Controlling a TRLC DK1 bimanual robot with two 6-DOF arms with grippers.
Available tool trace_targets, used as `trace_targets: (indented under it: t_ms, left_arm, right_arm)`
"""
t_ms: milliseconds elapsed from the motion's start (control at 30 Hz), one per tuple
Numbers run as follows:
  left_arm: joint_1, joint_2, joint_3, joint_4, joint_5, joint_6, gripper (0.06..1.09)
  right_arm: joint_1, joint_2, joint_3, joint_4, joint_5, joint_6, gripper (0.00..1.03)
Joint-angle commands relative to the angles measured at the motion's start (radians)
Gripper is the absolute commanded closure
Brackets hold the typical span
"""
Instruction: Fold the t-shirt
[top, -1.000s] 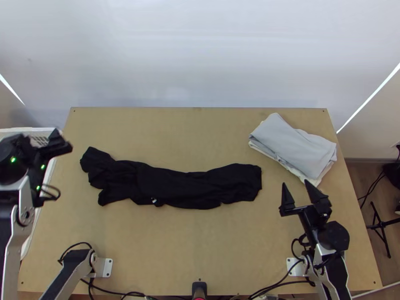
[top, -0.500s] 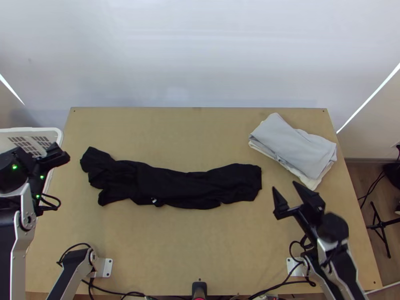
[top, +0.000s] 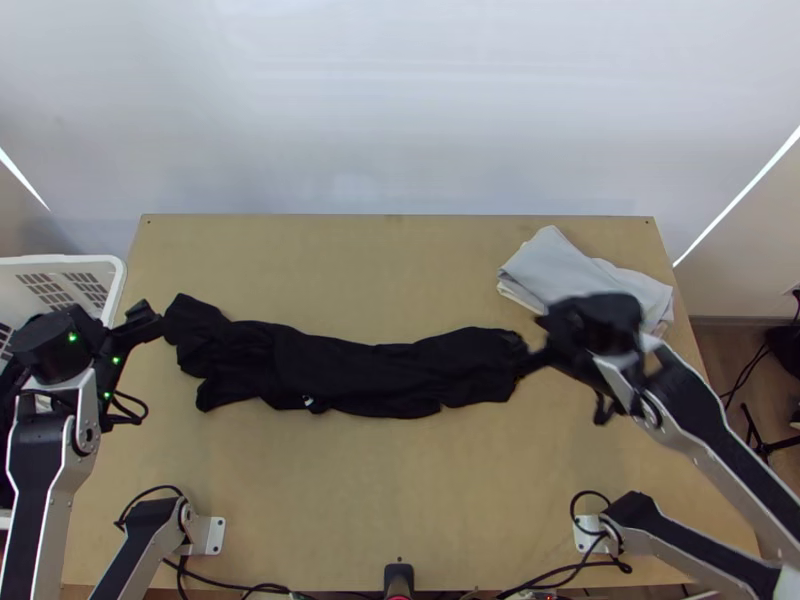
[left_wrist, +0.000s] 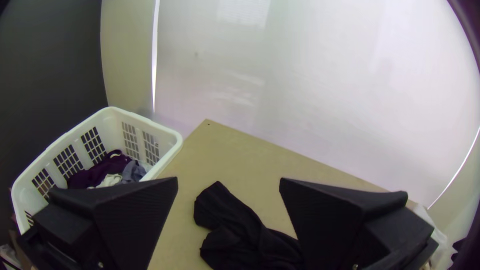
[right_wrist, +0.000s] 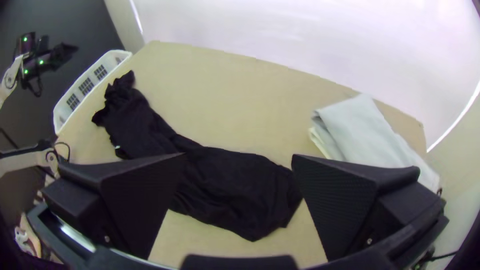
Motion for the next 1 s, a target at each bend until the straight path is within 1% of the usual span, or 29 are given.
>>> trace_targets:
  t_ms: [0, 33, 100, 167, 267, 400, 433, 567, 667, 767, 867, 900, 967]
  left_arm:
    - [-0.012, -0.010, -0.054, 0.040, 0.002, 0.008, 0.10]
    - [-0.012, -0.010, -0.057, 0.043, 0.002, 0.011, 0.10]
    - [-0.014, -0.011, -0.062, 0.054, 0.002, 0.016, 0.10]
    - [-0.014, -0.011, -0.065, 0.059, 0.002, 0.021, 0.10]
    - [-0.014, -0.013, -0.069, 0.069, 0.002, 0.027, 0.10]
    - [-0.014, -0.013, -0.088, 0.096, 0.002, 0.034, 0.10]
    - [-0.014, -0.013, -0.091, 0.099, 0.002, 0.033, 0.10]
    - [-0.014, -0.014, -0.109, 0.117, 0.002, 0.033, 0.10]
    - [-0.020, -0.011, -0.115, 0.131, 0.002, 0.033, 0.10]
    - [-0.023, -0.010, -0.115, 0.140, 0.002, 0.034, 0.10]
    - [-0.023, -0.007, -0.117, 0.143, 0.002, 0.039, 0.10]
    - [-0.023, -0.005, -0.118, 0.145, 0.002, 0.039, 0.10]
    - [-0.023, -0.003, -0.120, 0.145, 0.002, 0.041, 0.10]
  right_arm:
    - [0.302, 0.266, 0.219, -0.075, 0.140, -0.184, 0.04]
    - [0.359, 0.286, 0.210, -0.075, 0.177, -0.218, 0.04]
    - [0.463, 0.337, 0.190, -0.073, 0.234, -0.255, 0.04]
    - [0.543, 0.361, 0.168, -0.062, 0.235, -0.264, 0.04]
    - [0.617, 0.421, 0.141, -0.004, 0.263, -0.288, 0.04]
    - [0.674, 0.486, 0.116, 0.103, 0.298, -0.345, 0.04]
    - [0.687, 0.499, 0.115, 0.111, 0.298, -0.350, 0.05]
    - [0.740, 0.548, 0.121, 0.125, 0.297, -0.350, 0.07]
    - [0.753, 0.581, 0.132, 0.140, 0.297, -0.339, 0.13]
    - [0.743, 0.613, 0.153, 0.189, 0.297, -0.290, 0.13]
    - [0.740, 0.645, 0.164, 0.189, 0.293, -0.242, 0.22]
    - [0.740, 0.654, 0.161, 0.189, 0.293, -0.232, 0.27]
    - [0.741, 0.673, 0.161, 0.189, 0.289, -0.204, 0.32]
